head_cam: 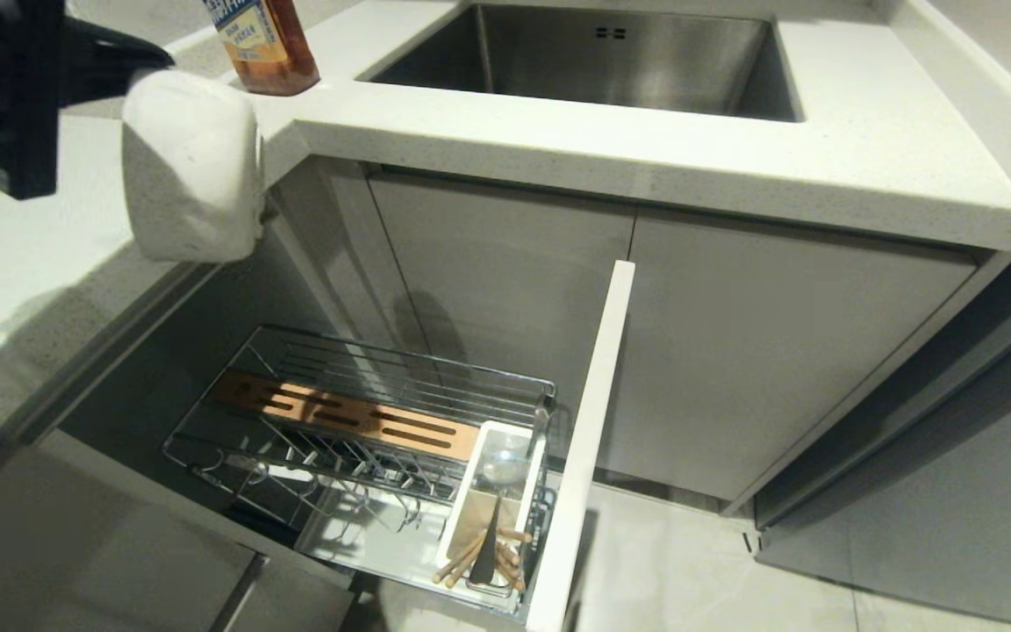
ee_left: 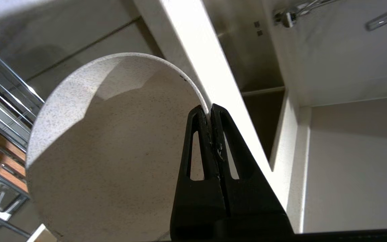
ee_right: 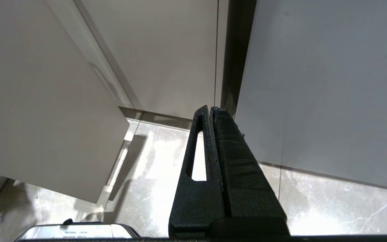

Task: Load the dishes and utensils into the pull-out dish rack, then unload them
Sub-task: Pick up the bowl and place it in the cupboard

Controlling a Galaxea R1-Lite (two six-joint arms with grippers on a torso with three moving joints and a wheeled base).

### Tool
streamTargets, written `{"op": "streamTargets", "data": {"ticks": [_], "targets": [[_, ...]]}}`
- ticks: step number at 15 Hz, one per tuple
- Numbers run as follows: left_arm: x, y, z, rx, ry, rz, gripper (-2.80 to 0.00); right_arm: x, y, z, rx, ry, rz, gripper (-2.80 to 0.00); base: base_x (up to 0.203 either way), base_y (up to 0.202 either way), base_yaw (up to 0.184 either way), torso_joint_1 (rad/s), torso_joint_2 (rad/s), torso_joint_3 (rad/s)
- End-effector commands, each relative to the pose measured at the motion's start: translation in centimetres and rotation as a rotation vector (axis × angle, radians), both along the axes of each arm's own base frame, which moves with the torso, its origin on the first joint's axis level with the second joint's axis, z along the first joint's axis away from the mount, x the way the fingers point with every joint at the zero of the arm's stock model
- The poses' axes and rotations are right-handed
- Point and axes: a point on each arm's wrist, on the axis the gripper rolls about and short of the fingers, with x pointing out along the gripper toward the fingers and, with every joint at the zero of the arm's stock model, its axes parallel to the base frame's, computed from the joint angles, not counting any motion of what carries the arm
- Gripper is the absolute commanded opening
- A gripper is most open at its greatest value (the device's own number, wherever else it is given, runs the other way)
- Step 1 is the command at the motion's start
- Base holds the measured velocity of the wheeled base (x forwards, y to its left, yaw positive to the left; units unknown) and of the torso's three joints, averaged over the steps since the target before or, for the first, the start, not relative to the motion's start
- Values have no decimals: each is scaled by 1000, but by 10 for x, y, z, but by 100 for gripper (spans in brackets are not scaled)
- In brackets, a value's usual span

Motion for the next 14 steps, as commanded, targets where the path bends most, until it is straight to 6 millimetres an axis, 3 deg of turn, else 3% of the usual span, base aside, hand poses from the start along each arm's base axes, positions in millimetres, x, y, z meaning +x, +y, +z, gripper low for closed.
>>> {"op": "streamTargets", "data": {"ticks": [1, 5, 8, 11, 14], "targets": [[19, -16, -19, 17, 46, 6, -280, 0, 0, 0, 0, 1, 0, -280, 0, 0, 0, 0, 0, 0], [44, -43, -52, -43, 144, 8, -280, 0, 0, 0, 0, 1, 0, -280, 0, 0, 0, 0, 0, 0], [58, -74, -82, -32, 223, 18, -280, 0, 0, 0, 0, 0, 0, -280, 0, 0, 0, 0, 0, 0], [77, -101, -110, -24, 225, 80, -280, 0, 0, 0, 0, 0, 0, -280, 0, 0, 0, 0, 0, 0], [94, -115, -133, -22, 215, 126, -280, 0, 0, 0, 0, 0, 0, -280, 0, 0, 0, 0, 0, 0]]}}
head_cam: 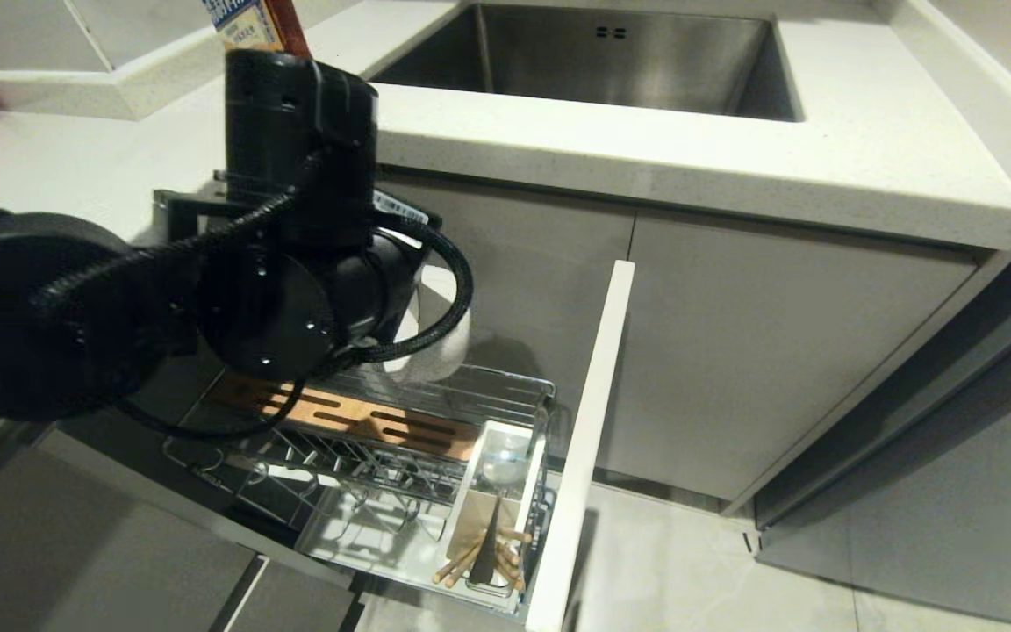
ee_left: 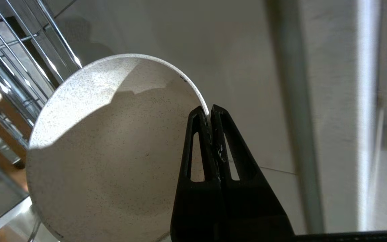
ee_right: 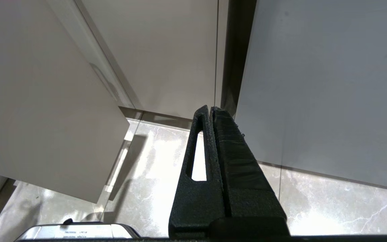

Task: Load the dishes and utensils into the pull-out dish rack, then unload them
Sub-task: Pick up the bowl and place it in the cupboard

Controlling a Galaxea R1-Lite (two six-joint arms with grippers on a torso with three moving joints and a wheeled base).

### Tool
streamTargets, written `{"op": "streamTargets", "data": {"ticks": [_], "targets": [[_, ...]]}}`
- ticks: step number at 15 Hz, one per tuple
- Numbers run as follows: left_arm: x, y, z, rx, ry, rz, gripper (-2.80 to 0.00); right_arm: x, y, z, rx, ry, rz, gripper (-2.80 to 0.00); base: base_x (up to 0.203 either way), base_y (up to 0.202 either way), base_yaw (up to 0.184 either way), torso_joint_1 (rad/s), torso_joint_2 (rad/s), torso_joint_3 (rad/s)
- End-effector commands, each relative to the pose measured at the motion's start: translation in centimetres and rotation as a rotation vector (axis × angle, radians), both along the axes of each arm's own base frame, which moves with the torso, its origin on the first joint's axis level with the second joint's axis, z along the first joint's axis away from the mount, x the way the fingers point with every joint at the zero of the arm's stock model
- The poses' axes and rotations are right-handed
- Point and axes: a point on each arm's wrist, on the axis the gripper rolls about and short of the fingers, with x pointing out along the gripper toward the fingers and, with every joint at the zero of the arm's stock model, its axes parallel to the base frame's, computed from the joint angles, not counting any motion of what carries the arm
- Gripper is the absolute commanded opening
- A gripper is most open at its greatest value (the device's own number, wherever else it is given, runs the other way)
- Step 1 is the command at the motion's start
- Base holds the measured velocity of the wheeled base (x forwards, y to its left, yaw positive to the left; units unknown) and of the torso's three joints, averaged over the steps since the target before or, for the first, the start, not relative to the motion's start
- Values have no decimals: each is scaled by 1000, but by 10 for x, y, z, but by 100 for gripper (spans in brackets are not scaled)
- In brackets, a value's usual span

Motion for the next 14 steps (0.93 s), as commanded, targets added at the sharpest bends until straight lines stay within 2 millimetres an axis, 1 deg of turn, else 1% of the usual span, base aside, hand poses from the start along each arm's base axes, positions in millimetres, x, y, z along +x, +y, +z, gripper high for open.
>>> {"op": "streamTargets", "data": {"ticks": [1, 3, 5, 7, 9, 11, 14], "targets": [[15, -10, -22, 17, 24, 21, -280, 0, 0, 0, 0, 0, 0, -280, 0, 0, 0, 0, 0, 0], [27, -11, -33, -17, -6, 49, -280, 0, 0, 0, 0, 1, 0, -280, 0, 0, 0, 0, 0, 0], [41, -8, -44, -31, -23, 87, -280, 0, 0, 0, 0, 0, 0, -280, 0, 0, 0, 0, 0, 0], [60, -3, -58, -24, -15, 134, -280, 0, 0, 0, 0, 0, 0, -280, 0, 0, 0, 0, 0, 0], [76, 2, -67, -40, -33, 173, -280, 0, 0, 0, 0, 1, 0, -280, 0, 0, 0, 0, 0, 0], [88, 8, -67, -81, -81, 204, -280, 0, 0, 0, 0, 0, 0, -280, 0, 0, 0, 0, 0, 0], [96, 10, -69, -116, -124, 221, -280, 0, 0, 0, 0, 1, 0, -280, 0, 0, 0, 0, 0, 0]]}}
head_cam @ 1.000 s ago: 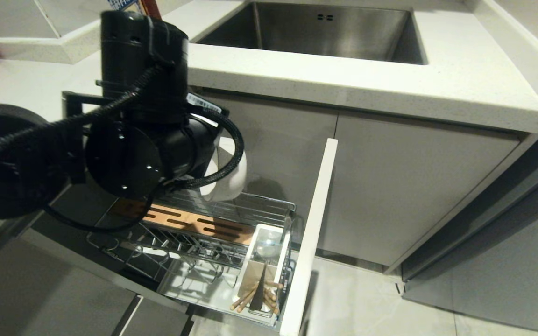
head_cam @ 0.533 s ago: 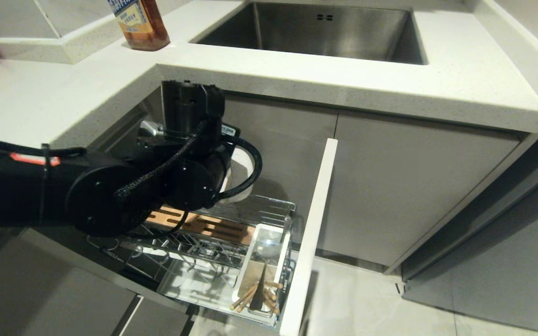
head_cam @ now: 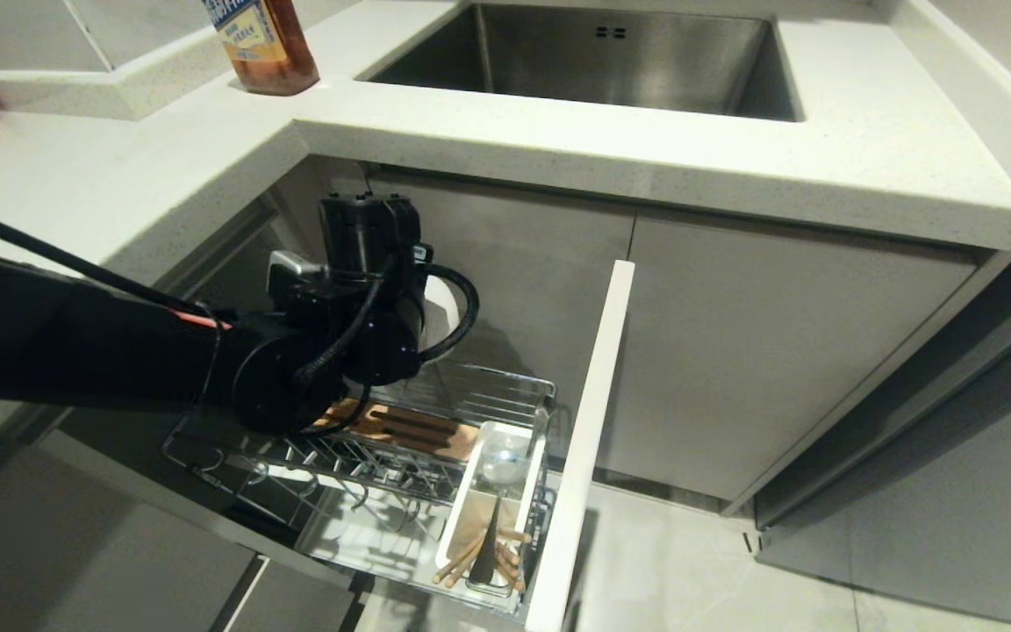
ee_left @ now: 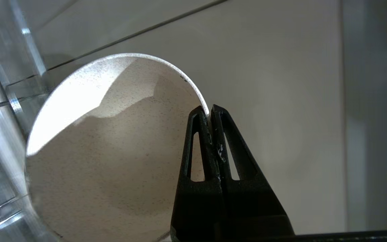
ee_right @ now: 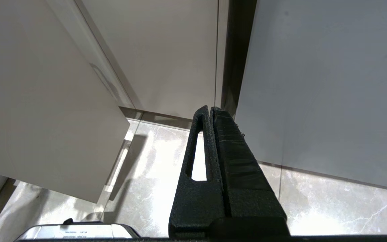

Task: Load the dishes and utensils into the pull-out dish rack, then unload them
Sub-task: Pick up the bowl and place it in the cupboard

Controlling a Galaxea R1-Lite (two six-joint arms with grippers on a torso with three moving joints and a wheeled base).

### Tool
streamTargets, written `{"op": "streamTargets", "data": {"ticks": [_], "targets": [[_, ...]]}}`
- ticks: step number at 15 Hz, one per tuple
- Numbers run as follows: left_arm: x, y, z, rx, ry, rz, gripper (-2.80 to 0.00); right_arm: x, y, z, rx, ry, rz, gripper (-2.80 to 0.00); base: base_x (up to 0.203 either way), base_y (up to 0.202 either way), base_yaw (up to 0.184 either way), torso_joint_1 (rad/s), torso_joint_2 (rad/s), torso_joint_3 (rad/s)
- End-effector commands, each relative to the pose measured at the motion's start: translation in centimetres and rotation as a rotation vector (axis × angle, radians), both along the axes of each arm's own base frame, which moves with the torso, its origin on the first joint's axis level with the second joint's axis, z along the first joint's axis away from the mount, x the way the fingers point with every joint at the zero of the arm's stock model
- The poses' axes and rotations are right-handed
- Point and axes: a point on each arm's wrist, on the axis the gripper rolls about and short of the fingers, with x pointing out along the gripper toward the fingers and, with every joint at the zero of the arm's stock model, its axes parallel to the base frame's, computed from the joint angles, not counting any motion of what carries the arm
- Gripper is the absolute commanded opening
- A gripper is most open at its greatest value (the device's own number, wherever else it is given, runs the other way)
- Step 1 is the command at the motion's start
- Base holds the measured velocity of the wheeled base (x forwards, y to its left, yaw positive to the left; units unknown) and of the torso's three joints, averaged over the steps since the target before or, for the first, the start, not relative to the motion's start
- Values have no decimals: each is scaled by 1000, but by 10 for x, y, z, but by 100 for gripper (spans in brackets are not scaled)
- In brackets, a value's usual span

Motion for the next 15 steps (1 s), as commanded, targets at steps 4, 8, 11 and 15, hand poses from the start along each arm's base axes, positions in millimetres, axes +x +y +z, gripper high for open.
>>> {"op": "streamTargets", "data": {"ticks": [4, 8, 11, 15], "targets": [[-4, 3, -8, -51, -67, 11, -280, 0, 0, 0, 0, 1, 0, -280, 0, 0, 0, 0, 0, 0], [-14, 9, -17, -113, -164, 8, -280, 0, 0, 0, 0, 0, 0, -280, 0, 0, 0, 0, 0, 0], [-19, 12, -22, -123, -176, 12, -280, 0, 0, 0, 0, 0, 0, -280, 0, 0, 0, 0, 0, 0], [-29, 11, -31, -167, -237, -1, -280, 0, 0, 0, 0, 0, 0, -280, 0, 0, 0, 0, 0, 0]]}}
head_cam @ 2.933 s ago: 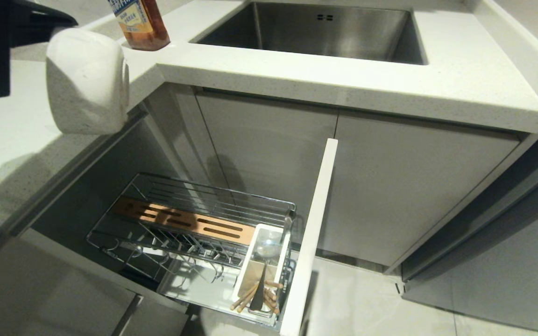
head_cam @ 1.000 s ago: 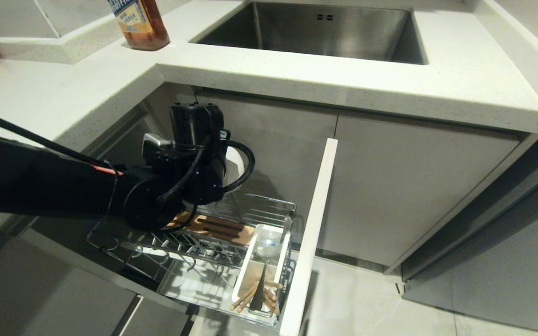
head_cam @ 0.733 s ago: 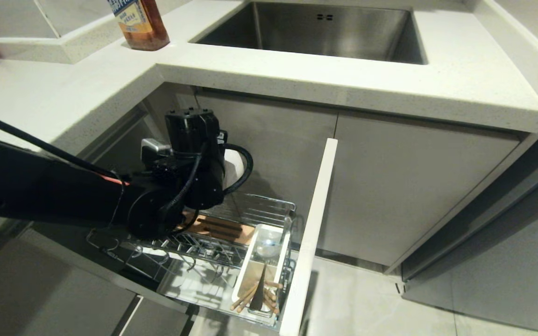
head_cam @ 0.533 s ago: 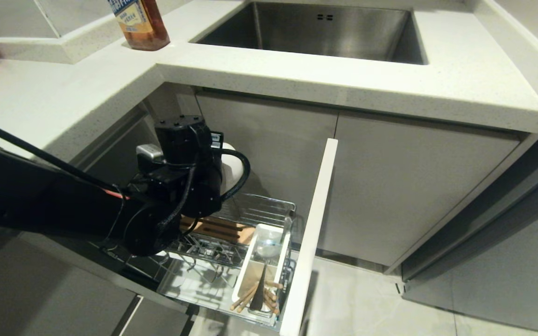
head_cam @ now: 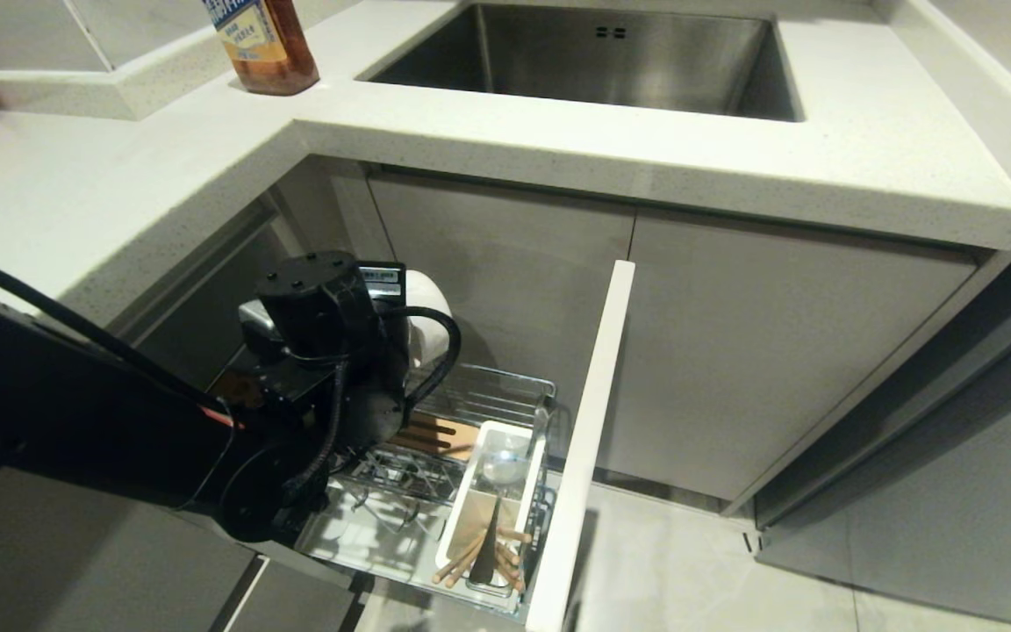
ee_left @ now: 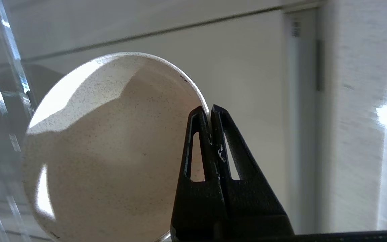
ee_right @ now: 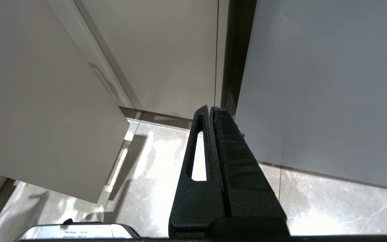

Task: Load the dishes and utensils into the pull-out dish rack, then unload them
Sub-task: Pick up the bowl and place it in the cupboard

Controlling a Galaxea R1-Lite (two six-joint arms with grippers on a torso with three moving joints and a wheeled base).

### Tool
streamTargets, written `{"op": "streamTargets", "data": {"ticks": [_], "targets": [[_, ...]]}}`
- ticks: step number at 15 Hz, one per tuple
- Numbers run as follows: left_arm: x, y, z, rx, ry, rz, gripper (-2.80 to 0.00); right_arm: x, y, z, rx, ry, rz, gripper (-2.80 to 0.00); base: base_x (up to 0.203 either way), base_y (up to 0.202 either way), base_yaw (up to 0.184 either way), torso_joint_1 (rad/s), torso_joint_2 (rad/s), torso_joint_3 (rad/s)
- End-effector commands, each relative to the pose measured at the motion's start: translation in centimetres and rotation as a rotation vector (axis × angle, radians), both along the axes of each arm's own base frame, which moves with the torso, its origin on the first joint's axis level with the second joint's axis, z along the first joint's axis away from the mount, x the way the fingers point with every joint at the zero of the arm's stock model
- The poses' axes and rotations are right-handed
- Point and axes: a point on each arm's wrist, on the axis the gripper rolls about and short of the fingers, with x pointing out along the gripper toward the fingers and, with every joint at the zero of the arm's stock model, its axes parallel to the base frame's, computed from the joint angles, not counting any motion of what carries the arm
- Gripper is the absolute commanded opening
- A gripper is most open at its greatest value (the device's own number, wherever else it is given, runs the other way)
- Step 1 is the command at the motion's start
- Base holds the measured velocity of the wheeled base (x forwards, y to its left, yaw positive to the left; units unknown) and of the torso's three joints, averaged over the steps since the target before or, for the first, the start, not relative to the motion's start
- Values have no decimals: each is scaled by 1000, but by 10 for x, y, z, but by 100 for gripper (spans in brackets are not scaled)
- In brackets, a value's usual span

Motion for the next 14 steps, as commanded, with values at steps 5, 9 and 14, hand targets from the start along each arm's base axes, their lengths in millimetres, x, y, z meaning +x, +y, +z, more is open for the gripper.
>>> {"op": "streamTargets", "data": {"ticks": [5, 9, 14], "targets": [[4, -3, -20, -6, 22, 15, -280, 0, 0, 0, 0, 0, 0, -280, 0, 0, 0, 0, 0, 0], [9, -6, -33, -16, 44, 8, -280, 0, 0, 0, 0, 0, 0, -280, 0, 0, 0, 0, 0, 0], [14, -6, -43, -53, 57, 10, -280, 0, 0, 0, 0, 0, 0, -280, 0, 0, 0, 0, 0, 0]]}}
